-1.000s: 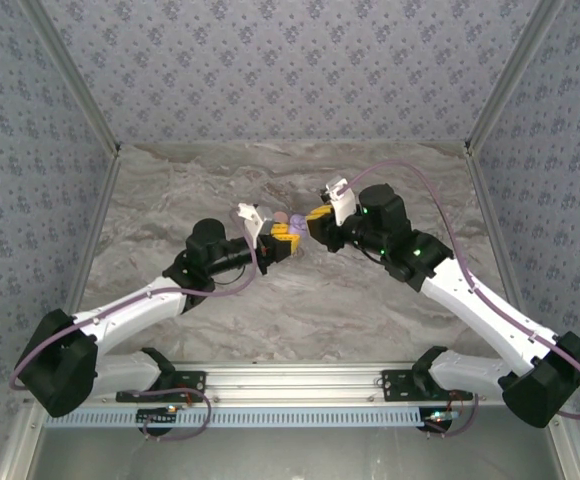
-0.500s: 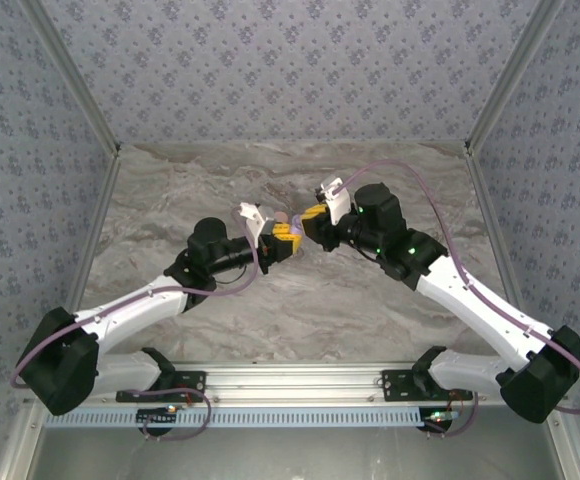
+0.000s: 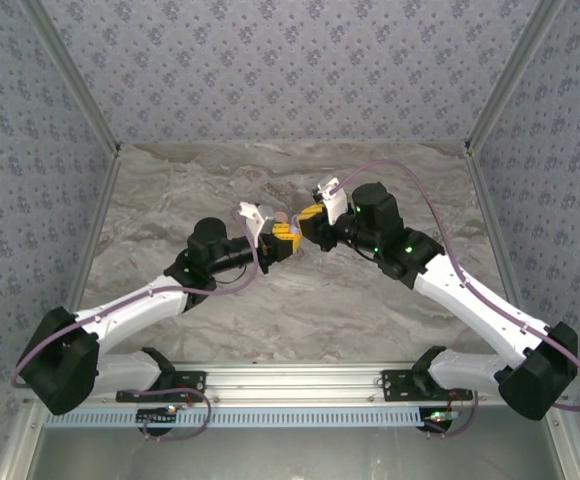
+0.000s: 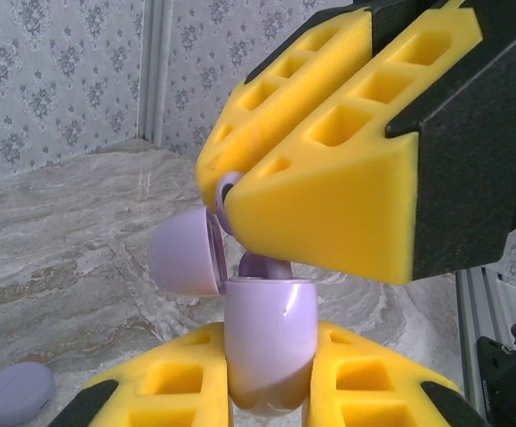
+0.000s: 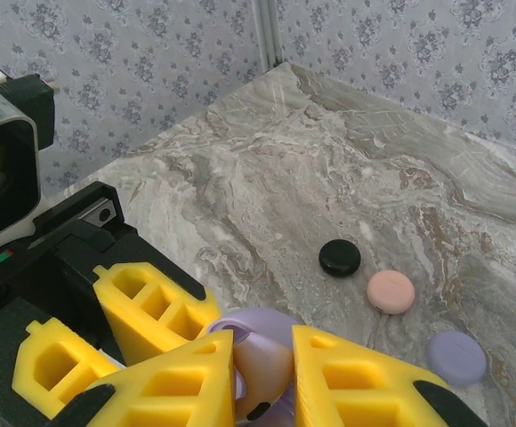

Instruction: Insert wireless bluetooth earbuds into charging case

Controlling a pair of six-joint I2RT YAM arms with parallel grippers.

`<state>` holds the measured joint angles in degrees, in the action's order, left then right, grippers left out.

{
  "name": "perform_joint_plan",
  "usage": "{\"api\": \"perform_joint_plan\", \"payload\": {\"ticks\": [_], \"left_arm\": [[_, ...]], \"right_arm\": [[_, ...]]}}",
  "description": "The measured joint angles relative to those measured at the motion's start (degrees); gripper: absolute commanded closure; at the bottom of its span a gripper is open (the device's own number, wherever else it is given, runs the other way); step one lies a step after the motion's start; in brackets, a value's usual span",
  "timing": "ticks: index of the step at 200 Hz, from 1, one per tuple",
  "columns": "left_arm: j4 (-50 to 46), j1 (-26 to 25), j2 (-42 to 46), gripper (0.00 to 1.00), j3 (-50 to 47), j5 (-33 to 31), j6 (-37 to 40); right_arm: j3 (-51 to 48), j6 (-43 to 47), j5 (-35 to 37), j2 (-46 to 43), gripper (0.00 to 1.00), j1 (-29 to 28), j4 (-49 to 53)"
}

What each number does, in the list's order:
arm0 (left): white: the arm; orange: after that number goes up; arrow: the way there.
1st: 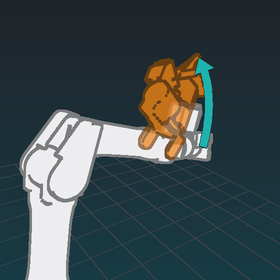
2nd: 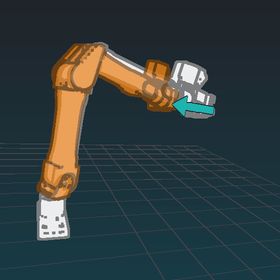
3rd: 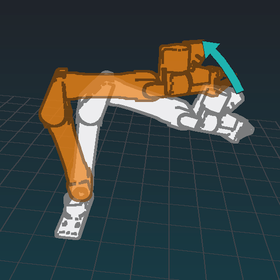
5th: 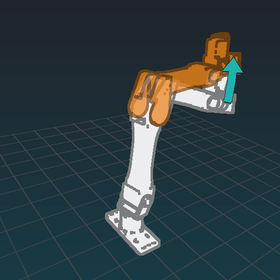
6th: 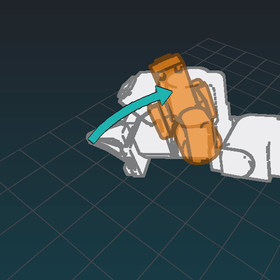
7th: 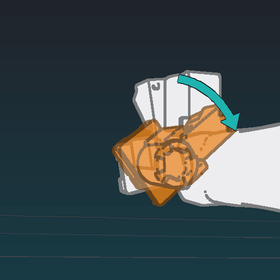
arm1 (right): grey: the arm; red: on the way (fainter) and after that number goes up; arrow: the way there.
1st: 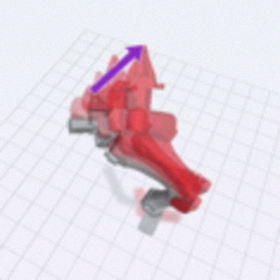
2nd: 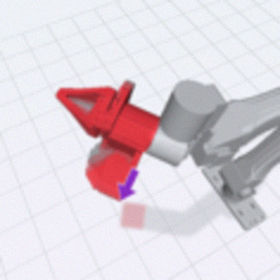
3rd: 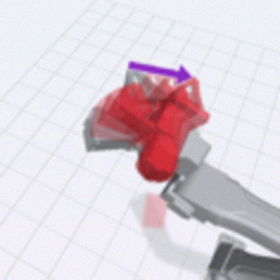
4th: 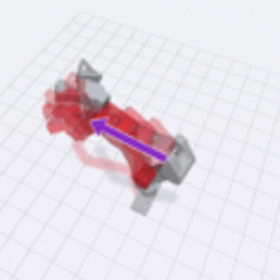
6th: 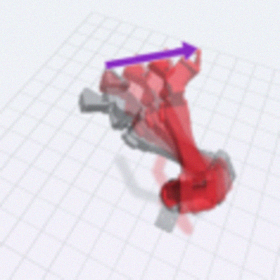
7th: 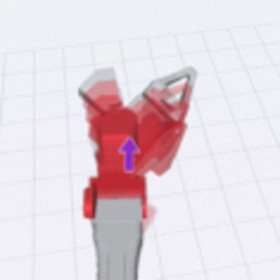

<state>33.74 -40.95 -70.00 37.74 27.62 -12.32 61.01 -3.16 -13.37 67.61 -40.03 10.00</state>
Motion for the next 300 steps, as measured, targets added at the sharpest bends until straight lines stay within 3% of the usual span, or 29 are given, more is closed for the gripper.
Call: {"api": "perform_joint_plan", "payload": {"ticks": [87, 118, 150, 196, 236, 300], "left_arm": [[5.86, 0.0, -0.31, 1.0, -0.02, -0.17, -2.16], [7.45, 0.0, -0.31, 1.0, -0.02, -0.24, -2.67], [8.72, -0.04, -0.31, 1.0, -0.02, -0.2, -2.82], [10.25, -0.07, -0.31, 1.0, -0.02, -0.13, -3.45], [10.45, -0.07, -0.35, 1.0, -0.02, 0.15, -3.89], [11.15, -0.07, -0.76, 1.0, 0.02, 0.26, -4.15]], "right_arm": [[3.06, -1.86, -7.54, 0.17, 0.68, 1.57, 0.98], [5.4, -3.06, -8.81, 0.72, 0.57, 2.38, 2.45], [6.97, -4.7, -9.81, 0.37, 0.4, 4.33, 3.1], [5.62, -10.38, -15.45, -3.39, 0.0, 12.66, 1.11], [2.4, -15.02, -24.24, -0.79, 0.0, 13.94, -2.03], [2.34, -16.98, -33.24, 3.45, 0.0, 11.19, -4.31]]}}
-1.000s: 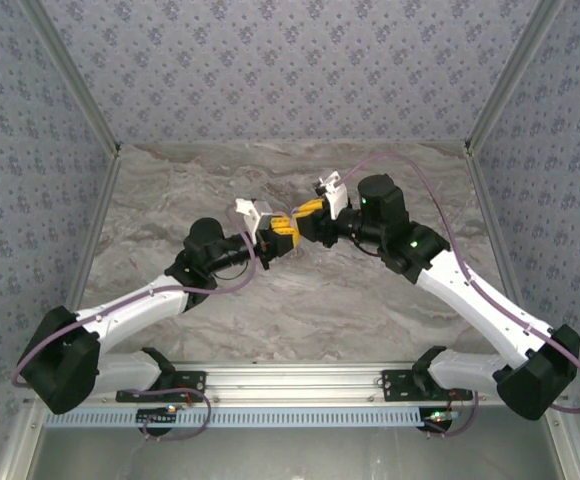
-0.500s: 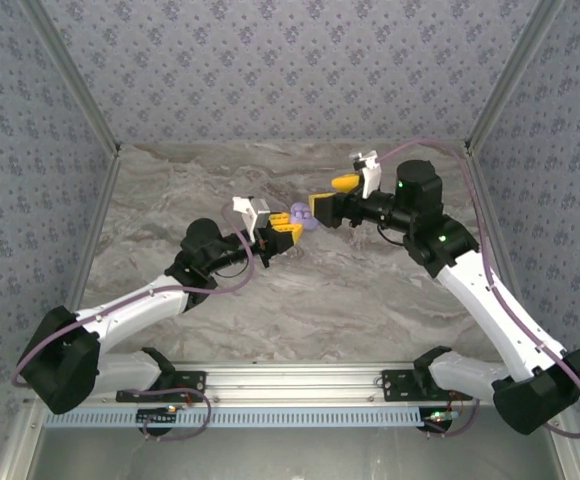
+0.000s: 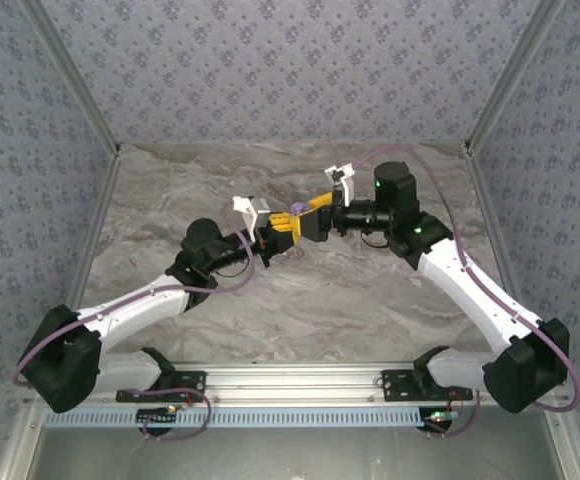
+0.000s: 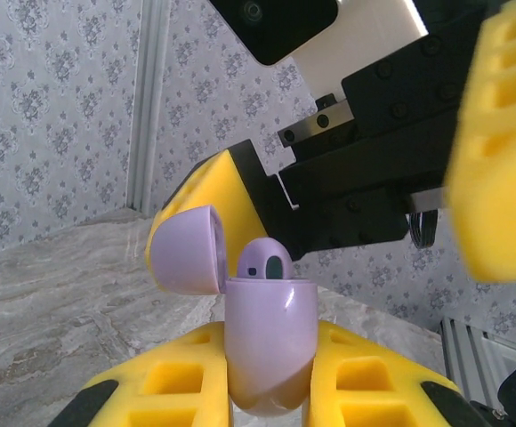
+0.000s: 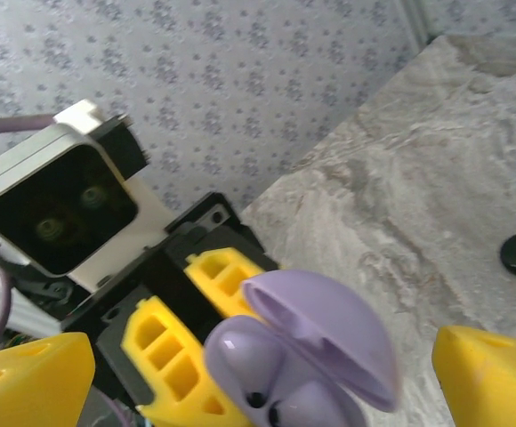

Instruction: Insert wireless bluetooth earbuds into charging case

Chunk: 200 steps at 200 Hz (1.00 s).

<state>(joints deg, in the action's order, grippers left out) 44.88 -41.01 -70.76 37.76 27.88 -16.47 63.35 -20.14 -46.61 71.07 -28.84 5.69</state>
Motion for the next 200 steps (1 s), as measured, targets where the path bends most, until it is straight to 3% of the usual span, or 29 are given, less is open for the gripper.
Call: {"api": "perform_joint_plan", "payload": {"ticks": [79, 200], "left_arm": [[0.74, -0.07, -0.61, 1.0, 0.24, 0.04, -0.15], [-0.66, -0.37, -0.66, 1.0, 0.24, -0.81, -0.15]], "right_arm": [[0.66, 1.99, -2.21, -0.87, 0.0, -0.68, 1.33], [2.23, 7.63, 3.67, -3.69, 0.0, -0.92, 9.22]]}}
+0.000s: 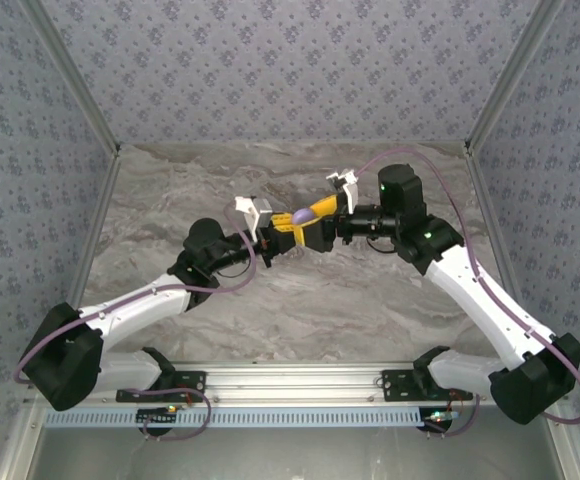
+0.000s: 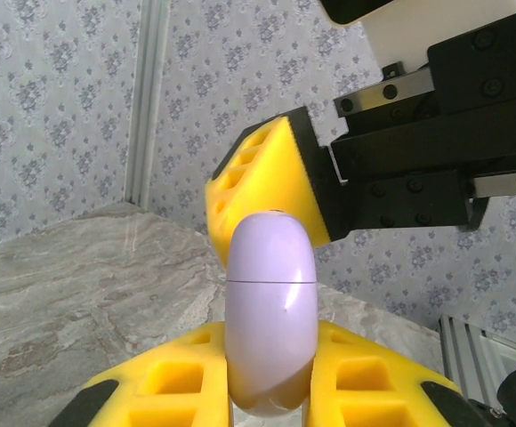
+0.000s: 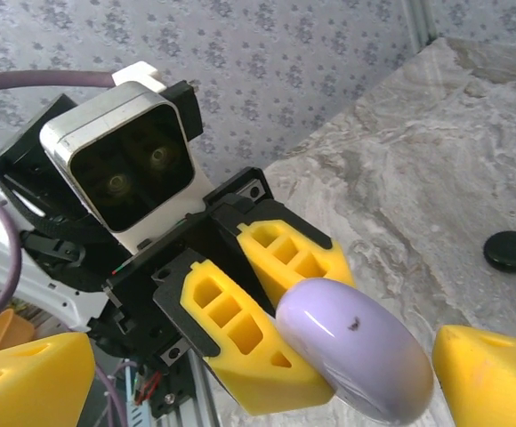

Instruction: Insert wireless bluetooth earbuds into charging case

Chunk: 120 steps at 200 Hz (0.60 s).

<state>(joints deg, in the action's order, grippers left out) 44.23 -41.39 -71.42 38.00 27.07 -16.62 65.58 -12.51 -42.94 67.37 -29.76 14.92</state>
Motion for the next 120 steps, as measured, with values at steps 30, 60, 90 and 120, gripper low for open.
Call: {"api": "perform_joint_plan", "payload": {"ticks": [30, 60, 90, 120], "left_arm": [[-2.95, 0.0, 0.02, 1.0, 0.0, -1.84, -0.02], [-8.37, 0.02, 0.0, 1.0, 0.0, -5.53, -0.11], [-13.2, 1.7, -1.62, 1.0, 0.0, -8.9, -3.32], [-15.72, 5.16, -8.31, 1.0, -0.02, -10.64, -10.34]], "right_arm": [[0.28, 0.02, 6.05, -0.46, 0.0, 1.55, 1.9], [-2.56, -3.15, 10.64, -2.84, 0.0, 6.4, 0.63], [-7.69, -7.67, 13.97, -6.21, 0.0, 12.61, -0.98], [-9.11, -9.86, 16.79, -6.6, 0.0, 15.17, -0.17]]}}
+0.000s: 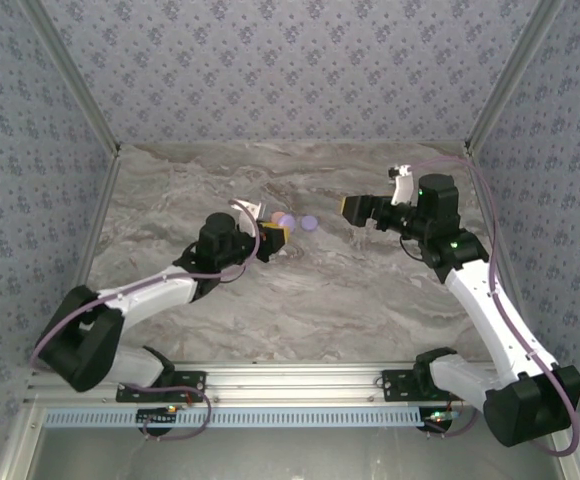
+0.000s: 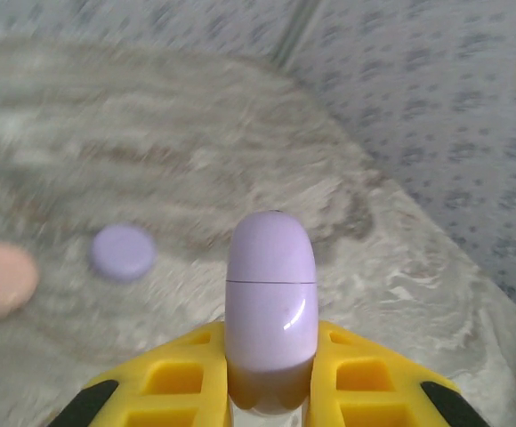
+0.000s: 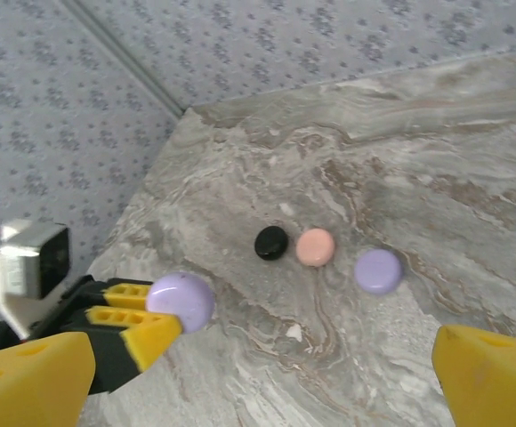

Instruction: Insert wireless bluetooth earbuds into charging case

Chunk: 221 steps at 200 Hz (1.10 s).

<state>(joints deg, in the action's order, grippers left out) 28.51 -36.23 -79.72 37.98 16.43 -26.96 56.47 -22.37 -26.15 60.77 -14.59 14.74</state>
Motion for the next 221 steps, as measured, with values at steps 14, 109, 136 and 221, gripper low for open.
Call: {"api": "perform_joint_plan", "payload": {"ticks": [14, 109, 136, 221], "left_arm": [[-1.62, 0.94, -3.5, 1.0, 0.0, -0.63, -3.1], [-9.99, 1.25, -17.55, 0.95, 5.03, -0.76, -12.0], [-10.58, 1.27, -18.99, 0.87, 5.49, -0.83, -12.61], [-15.34, 2.54, -19.78, 0.62, 7.41, -1.73, -10.71]], "right_arm": [[-0.24, -0.48, 1.07, 0.02, 0.0, 0.31, 0.74], [-0.48, -0.74, 3.48, 0.02, 0.0, 1.33, 4.15], [-0.48, -0.7, 3.91, 0.0, 0.0, 1.73, 4.96], [-1.11, -0.13, 4.55, -1.2, 0.0, 3.39, 7.13]]}}
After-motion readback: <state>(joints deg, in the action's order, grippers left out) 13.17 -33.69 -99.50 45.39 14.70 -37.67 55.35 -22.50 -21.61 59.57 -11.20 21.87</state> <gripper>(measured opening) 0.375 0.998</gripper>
